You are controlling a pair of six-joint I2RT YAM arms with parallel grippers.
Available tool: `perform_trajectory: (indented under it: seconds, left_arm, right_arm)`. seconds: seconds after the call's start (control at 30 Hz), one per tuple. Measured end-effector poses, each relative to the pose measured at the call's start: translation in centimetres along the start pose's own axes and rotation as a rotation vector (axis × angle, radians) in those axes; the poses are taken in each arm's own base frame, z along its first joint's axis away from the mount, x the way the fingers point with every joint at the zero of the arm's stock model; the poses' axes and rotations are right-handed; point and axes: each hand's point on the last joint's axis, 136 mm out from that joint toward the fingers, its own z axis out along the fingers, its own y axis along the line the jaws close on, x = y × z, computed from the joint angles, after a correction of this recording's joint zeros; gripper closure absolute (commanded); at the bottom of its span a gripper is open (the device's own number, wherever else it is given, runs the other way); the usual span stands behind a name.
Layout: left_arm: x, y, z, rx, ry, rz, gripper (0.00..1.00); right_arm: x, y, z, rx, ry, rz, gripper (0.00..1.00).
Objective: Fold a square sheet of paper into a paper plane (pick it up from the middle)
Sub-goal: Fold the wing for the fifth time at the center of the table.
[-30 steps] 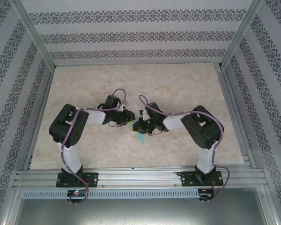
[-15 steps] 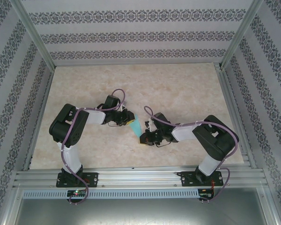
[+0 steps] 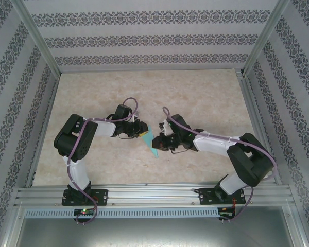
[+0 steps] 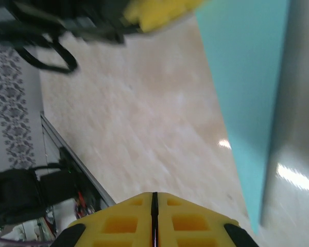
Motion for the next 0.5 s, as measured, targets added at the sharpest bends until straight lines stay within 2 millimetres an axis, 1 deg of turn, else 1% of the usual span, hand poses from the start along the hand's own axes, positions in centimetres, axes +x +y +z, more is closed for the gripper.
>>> perform_trajectory:
  seconds: [0.03,0.1,0.17,0.23,0.3,0.37,0.5]
  left_arm:
    - [0.0,0.0,0.0,0.0,0.001,0.001,0.75]
    - [0.0,0.0,0.0,0.001,0.001,0.001,0.75]
    - [0.0,0.0,0.0,0.001,0.0,0.002,0.74]
    - [0.0,0.0,-0.1,0.004,-0.003,0.005,0.75]
    - [0.0,0.0,-0.1,0.005,-0.005,0.009,0.75]
    - [0.0,0.0,-0.1,0.005,-0.005,0.01,0.75]
    - [-0.1,0.0,-0.2,0.01,-0.002,0.016,0.74]
  right_arm:
    - [-0.6,0.2,0.4,-0.005,-0.009,-0.003,0.89]
    - [-1.3,-0.3,1.5,0.0,-0.006,0.01,0.9]
    - [-1.3,-1.8,2.7,0.028,0.012,0.041,0.91]
    - [-0.9,-3.5,3.6,0.062,0.035,0.078,0.93]
    - [-0.3,-4.9,4.2,0.09,0.056,0.106,0.97]
    - [-0.2,-5.1,4.4,0.08,0.059,0.105,1.0]
    - [0.0,-5.3,4.4,0.071,0.053,0.082,1.0]
